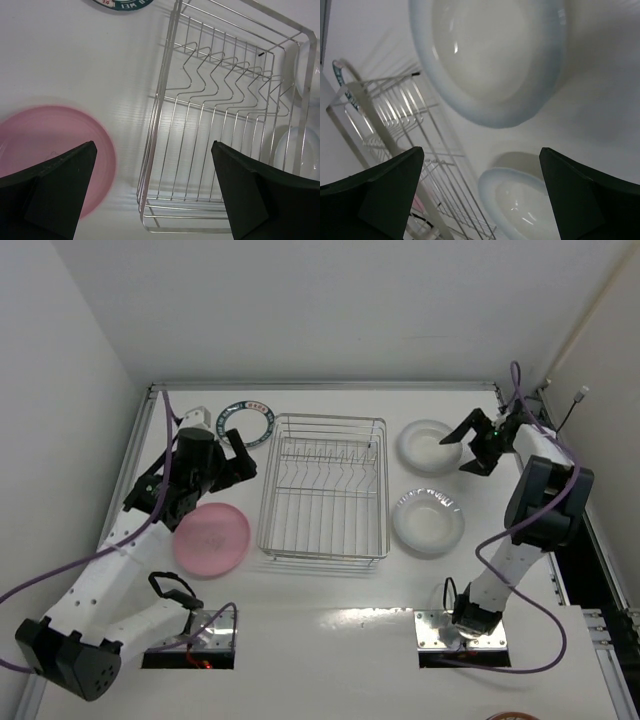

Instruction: Load the plates into the dish rack

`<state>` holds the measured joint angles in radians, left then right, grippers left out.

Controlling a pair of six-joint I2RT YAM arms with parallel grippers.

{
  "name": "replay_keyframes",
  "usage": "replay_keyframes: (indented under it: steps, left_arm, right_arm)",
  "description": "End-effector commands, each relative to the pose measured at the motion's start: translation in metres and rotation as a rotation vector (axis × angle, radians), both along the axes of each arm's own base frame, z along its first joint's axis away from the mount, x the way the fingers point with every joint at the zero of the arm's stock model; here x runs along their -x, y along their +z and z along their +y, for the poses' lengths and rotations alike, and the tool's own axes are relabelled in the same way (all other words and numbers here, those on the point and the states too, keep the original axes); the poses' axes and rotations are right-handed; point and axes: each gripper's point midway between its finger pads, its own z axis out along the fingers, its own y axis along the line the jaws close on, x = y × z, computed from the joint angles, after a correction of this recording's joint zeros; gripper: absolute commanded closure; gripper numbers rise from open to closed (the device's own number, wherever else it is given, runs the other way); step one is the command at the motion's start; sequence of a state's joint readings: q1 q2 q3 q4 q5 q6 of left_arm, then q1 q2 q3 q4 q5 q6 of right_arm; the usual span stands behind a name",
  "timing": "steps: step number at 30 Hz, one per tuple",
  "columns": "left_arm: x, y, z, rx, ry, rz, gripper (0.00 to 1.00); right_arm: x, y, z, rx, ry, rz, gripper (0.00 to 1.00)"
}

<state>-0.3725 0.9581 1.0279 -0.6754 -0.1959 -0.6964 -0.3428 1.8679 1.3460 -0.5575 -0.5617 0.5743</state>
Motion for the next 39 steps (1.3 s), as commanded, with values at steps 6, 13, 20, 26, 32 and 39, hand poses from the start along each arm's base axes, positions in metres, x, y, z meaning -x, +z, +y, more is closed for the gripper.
replay_keyframes:
  steps: [6,13,20,26,32,39]
  left_arm:
    - [-0.021,0.003,-0.013,-0.005,-0.008,0.025,0.00]
    - [-0.032,-0.006,-0.014,-0.035,0.010,0.064,0.00]
    - [-0.044,0.002,-0.011,-0.066,0.036,0.057,0.00]
    - [-0.042,-0.003,-0.009,-0.068,0.054,0.083,0.00]
    - [-0.043,-0.004,-0.009,-0.071,0.054,0.091,0.00]
    - [-0.046,-0.015,-0.011,-0.073,0.048,0.125,0.00]
  right_arm:
    - [-0.027,-0.020,-0.072,0.023,-0.125,0.020,0.00]
    - [-0.051,-0.055,-0.076,-0.095,-0.110,0.027,0.01]
    - [-0.064,-0.088,-0.071,-0.190,-0.075,0.045,0.18]
    - [-0.081,-0.089,-0.059,-0.245,-0.035,0.000,0.40]
    - [-0.079,-0.093,-0.049,-0.273,-0.014,-0.020,0.63]
    - [-0.075,-0.078,-0.042,-0.278,0.028,-0.087,0.96]
